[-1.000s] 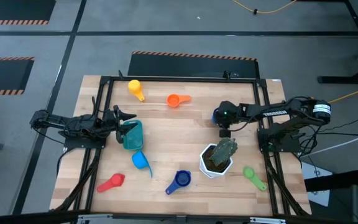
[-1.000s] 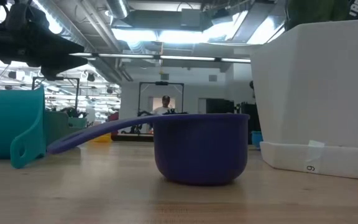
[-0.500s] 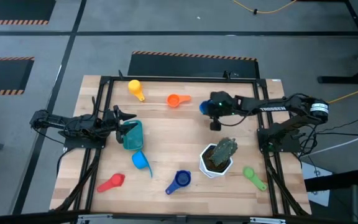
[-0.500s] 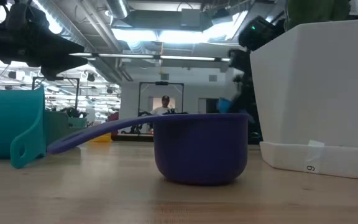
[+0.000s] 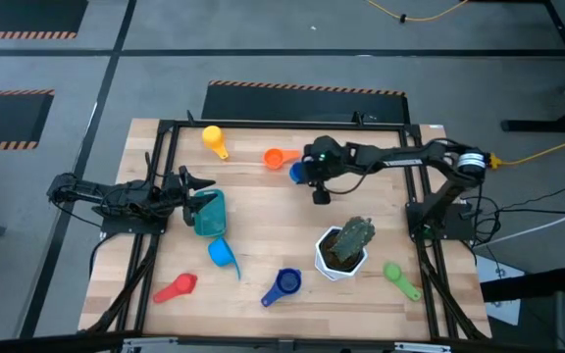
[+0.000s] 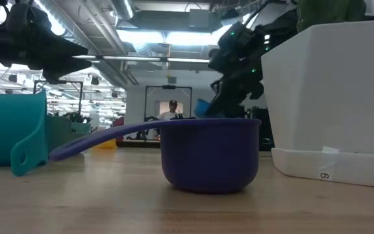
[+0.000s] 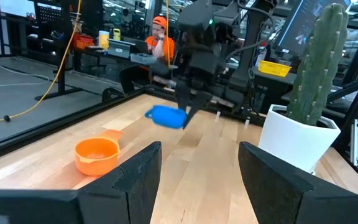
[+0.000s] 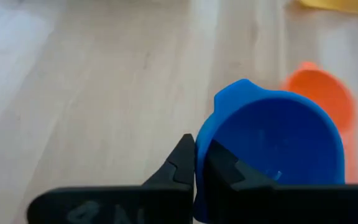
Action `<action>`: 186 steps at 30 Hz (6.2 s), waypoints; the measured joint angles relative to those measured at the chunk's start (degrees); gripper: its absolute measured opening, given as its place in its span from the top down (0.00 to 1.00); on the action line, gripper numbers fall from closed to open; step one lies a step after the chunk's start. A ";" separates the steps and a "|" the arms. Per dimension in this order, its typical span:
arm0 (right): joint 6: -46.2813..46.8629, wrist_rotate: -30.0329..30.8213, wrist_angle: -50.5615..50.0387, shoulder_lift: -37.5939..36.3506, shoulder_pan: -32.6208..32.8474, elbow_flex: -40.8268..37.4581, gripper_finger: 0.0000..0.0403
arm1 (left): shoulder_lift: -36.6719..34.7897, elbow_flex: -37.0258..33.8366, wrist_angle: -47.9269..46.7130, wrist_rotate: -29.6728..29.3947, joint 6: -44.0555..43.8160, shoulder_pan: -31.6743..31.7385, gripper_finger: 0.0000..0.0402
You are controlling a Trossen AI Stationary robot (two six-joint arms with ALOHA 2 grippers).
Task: Nest measuring cups in basket
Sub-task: Adjust the blue measuring cup, then adjust the light blue measuring cup
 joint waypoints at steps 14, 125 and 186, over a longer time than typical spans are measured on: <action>-0.15 -4.42 0.58 10.85 4.62 3.64 0.96 | 0.01 0.01 0.00 0.00 0.00 0.00 0.48; 8.92 -16.89 -4.32 -7.70 4.00 3.63 0.37 | 0.02 0.00 -0.17 5.35 -0.02 -0.02 0.48; 19.39 -9.73 -10.20 -64.99 4.72 -23.71 0.37 | 50.25 38.92 -7.22 29.06 -17.31 0.04 0.48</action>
